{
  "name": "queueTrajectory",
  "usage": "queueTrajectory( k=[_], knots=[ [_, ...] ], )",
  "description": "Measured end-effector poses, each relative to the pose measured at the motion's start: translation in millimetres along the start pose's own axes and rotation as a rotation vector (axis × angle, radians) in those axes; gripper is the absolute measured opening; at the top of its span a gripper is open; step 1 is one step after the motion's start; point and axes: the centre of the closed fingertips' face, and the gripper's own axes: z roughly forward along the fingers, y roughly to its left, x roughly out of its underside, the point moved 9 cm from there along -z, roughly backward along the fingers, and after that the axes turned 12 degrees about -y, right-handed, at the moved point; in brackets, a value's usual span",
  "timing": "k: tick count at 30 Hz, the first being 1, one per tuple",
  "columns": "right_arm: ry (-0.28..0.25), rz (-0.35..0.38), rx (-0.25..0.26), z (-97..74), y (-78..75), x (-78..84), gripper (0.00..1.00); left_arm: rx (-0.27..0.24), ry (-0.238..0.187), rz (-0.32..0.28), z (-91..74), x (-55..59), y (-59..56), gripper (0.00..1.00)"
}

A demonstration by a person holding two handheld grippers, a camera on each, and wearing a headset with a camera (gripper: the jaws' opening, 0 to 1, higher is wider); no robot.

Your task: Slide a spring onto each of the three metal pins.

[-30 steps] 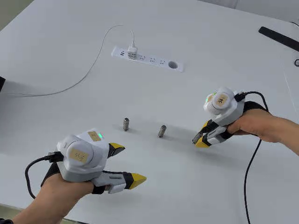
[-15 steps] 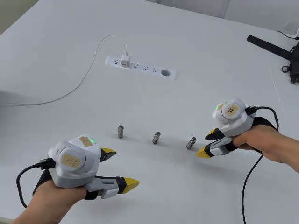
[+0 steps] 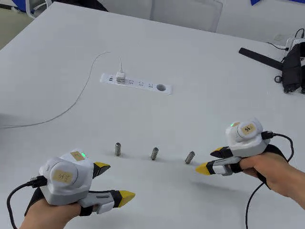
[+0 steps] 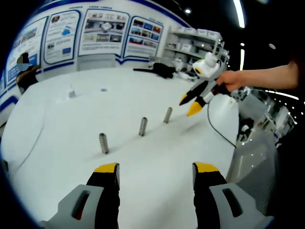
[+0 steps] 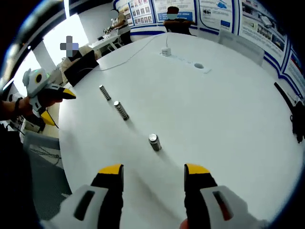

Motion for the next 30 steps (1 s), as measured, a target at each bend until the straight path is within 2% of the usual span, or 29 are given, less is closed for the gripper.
queueTrajectory(
  k=[2,6,8,11,16,22,30],
  knots=[
    [-0.016,0.035,0.028,-4.0,0.5,4.9,0.55,-0.002,0.001,-0.002,-1.0,0.4,0.4,0.63],
    [-0.107,0.113,0.056,-11.9,5.3,9.8,0.57,-0.006,0.001,0.000,-3.3,0.3,1.3,0.63],
    [-0.122,0.131,0.063,-15.5,8.6,14.3,0.57,-0.010,0.004,0.001,-4.1,0.9,2.5,0.63],
    [-0.159,0.132,0.066,-18.2,14.2,19.7,0.61,-0.016,0.002,-0.002,-5.4,0.6,3.5,0.63],
    [-0.184,0.131,0.074,-20.7,25.8,28.1,0.64,-0.025,0.001,-0.002,-7.8,-0.2,5.1,0.63],
    [-0.278,0.191,0.079,-22.7,38.5,31.3,0.69,-0.033,-0.003,-0.001,-10.5,-2.0,10.2,0.64],
    [-0.320,0.201,0.076,-24.5,53.0,32.5,0.74,-0.052,-0.010,0.003,-17.6,-6.2,17.5,0.67]
  ],
)
